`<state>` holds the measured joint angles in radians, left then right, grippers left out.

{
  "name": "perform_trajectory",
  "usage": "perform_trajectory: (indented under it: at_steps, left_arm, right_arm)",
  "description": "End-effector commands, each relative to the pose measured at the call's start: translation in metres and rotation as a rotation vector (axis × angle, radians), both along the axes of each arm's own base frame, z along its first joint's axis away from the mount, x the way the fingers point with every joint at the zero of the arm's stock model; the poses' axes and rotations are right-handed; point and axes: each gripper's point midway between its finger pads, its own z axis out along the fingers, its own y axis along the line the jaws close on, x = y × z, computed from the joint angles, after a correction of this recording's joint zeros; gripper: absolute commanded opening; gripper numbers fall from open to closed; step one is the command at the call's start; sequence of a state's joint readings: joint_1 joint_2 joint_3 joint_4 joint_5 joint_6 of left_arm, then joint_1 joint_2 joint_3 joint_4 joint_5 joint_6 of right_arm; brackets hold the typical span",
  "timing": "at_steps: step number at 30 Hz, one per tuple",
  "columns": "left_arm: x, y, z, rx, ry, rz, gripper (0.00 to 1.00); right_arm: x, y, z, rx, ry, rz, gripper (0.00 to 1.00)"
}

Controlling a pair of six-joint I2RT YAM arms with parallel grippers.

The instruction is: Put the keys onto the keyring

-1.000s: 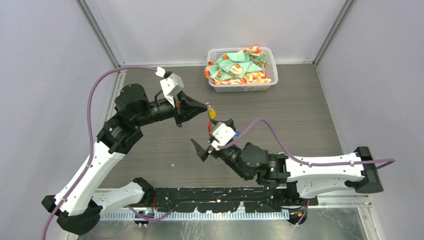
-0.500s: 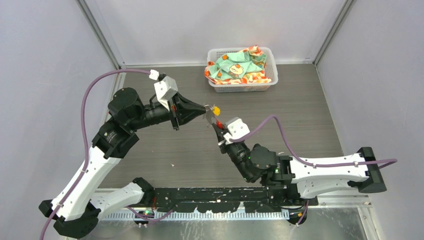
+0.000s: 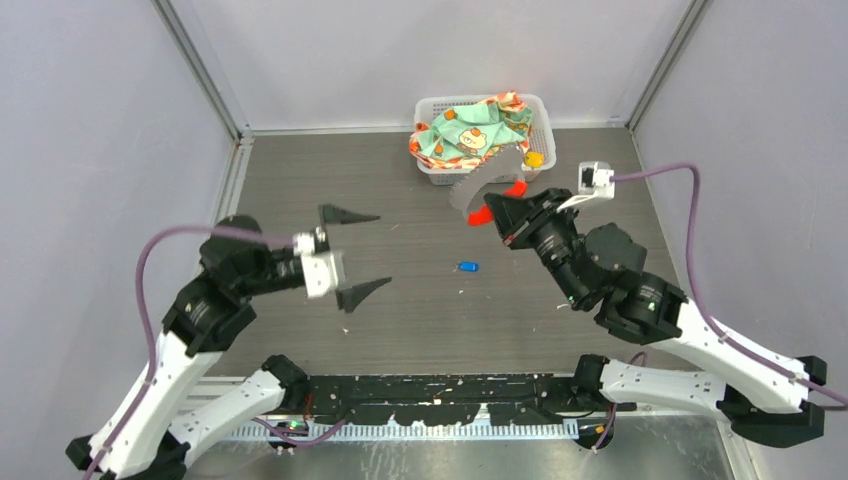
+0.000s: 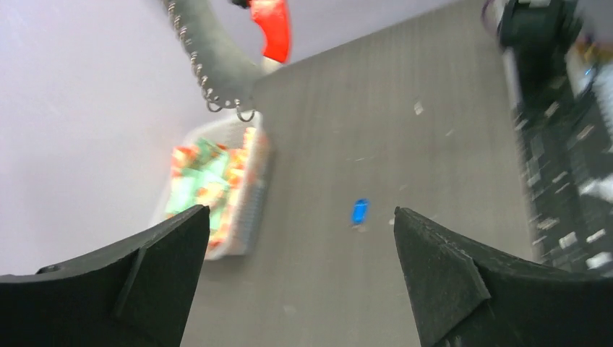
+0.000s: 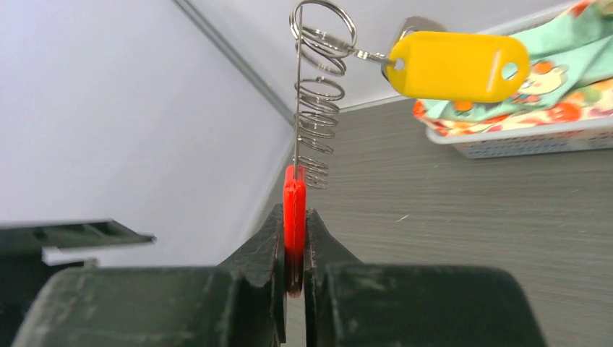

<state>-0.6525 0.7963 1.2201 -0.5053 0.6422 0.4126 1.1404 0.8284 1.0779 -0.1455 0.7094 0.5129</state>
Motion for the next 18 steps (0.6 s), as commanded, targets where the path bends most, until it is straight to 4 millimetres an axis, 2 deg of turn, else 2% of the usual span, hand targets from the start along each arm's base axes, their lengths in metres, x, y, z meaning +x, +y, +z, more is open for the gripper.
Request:
perform_trajectory:
  at_steps: [1, 2, 3, 6, 8, 10, 13, 18]
  left_arm:
    - [-0.004, 0.014, -0.028, 0.201, -0.620, -0.104, 1.00]
    - [0.000, 0.014, -0.031, 0.239, -0.777, -0.110, 1.00]
    - [0.005, 0.012, -0.035, 0.247, -0.849, -0.102, 1.00]
    - [0.028, 0.013, -0.025, 0.238, -1.069, 0.029, 1.00]
    - [0.040, 0.019, -0.017, 0.238, -1.077, 0.115, 1.00]
    - [0.043, 0.024, -0.018, 0.261, -1.045, 0.141, 1.00]
    - [0.041, 0.027, -0.026, 0.273, -1.022, 0.137, 1.00]
    - [0.030, 0.024, -0.042, 0.285, -1.010, 0.065, 1.00]
  right_arm:
    - [-0.009, 0.032, -0.001, 0.134, 0.226, 0.188, 0.01]
    - [-0.008, 0.041, -0.003, 0.146, 0.260, 0.234, 0.01]
    - [-0.002, 0.048, -0.004, 0.162, 0.287, 0.249, 0.01]
    - [0.009, 0.071, -0.001, 0.251, 0.377, 0.371, 0.01]
    - [0.008, 0.085, 0.004, 0.326, 0.466, 0.519, 0.01]
    - [0.012, 0.093, 0.003, 0.351, 0.535, 0.627, 0.01]
    - [0.013, 0.098, -0.001, 0.379, 0.658, 0.749, 0.01]
    - [-0.002, 0.108, -0.006, 0.425, 0.805, 0.931, 0.01]
